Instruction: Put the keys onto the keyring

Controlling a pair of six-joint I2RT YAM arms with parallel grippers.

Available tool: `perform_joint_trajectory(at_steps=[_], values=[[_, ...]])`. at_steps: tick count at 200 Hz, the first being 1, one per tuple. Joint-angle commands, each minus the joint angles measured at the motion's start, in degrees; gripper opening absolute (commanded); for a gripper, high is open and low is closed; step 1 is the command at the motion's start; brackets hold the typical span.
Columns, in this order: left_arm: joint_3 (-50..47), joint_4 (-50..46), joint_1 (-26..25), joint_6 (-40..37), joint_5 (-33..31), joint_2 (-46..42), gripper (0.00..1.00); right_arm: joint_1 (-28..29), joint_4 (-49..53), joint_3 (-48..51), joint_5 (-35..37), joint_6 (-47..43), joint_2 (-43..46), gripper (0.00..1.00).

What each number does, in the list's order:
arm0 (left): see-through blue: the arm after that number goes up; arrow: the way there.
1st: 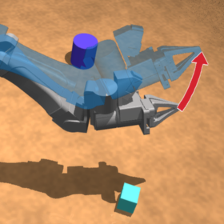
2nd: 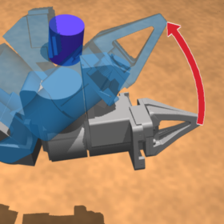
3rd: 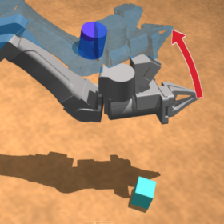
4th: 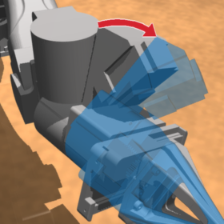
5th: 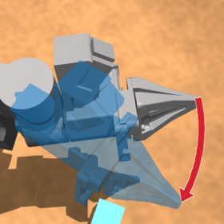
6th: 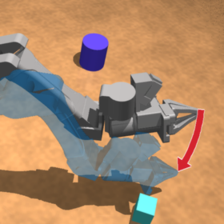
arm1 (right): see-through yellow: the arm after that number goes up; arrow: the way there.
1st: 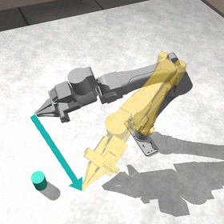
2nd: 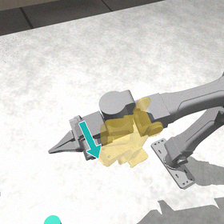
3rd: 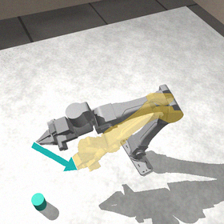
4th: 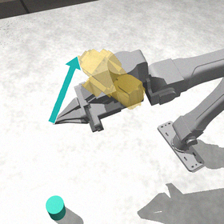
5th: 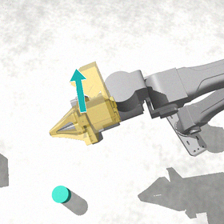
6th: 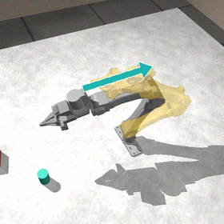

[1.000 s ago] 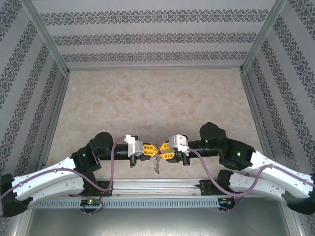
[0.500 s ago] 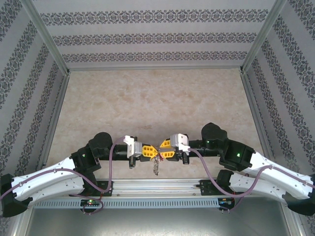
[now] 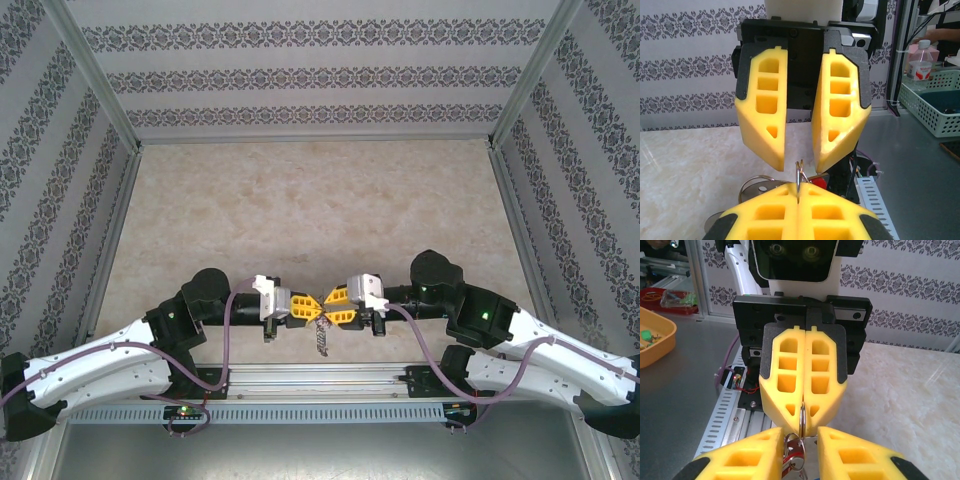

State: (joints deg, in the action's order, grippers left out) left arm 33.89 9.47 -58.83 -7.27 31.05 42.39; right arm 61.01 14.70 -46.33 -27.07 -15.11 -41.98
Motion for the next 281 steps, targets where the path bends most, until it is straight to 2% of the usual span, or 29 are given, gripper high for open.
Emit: perform_joint_trajectory(at_steps=[1,31,70,90,121,130,179,247,281], values=[[2.23,2.18,-0.40,-0.99,-0.08,-0.04,0.00,0.68,-1.69,0.88,-1.08,0.18,-0.49,0.23],[2.22,2.48,-0.41,-1.03,-0.12,0.08,0.00,0.66,-1.37,0.80,-0.67,-0.17,-1.62,0.17],[2.63,1.01,-0.41,-1.21,-0.79,0.28,0.00,0.68,-0.45,0.80,0.88,-1.32,-1.67,0.00],[4.56,-3.56,-0.41,-1.81,-3.81,0.62,0.00,0.64,0.17,0.72,4.56,-1.76,-1.02,0.00],[12.11,-19.71,-0.50,-4.12,-12.56,3.58,0.22,0.68,5.05,-1.79,12.62,-3.83,-2.37,0.00],[13.92,-23.15,-0.58,-4.57,-13.72,4.41,0.25,0.66,6.92,-2.75,14.00,-4.37,-3.56,0.00],[19.36,-31.14,-1.17,-6.13,-15.73,9.27,0.28,0.59,9.47,-5.44,14.29,-4.90,-7.94,0.00],[19.82,-33.92,-1.84,-6.15,-16.64,12.49,0.28,-0.87,9.47,-5.27,12.26,-5.10,-9.26,0.00],[20.56,-35.26,-1.90,-6.40,-16.41,13.88,0.24,-1.31,9.47,-5.24,10.90,-5.11,-10.05,0.00]])
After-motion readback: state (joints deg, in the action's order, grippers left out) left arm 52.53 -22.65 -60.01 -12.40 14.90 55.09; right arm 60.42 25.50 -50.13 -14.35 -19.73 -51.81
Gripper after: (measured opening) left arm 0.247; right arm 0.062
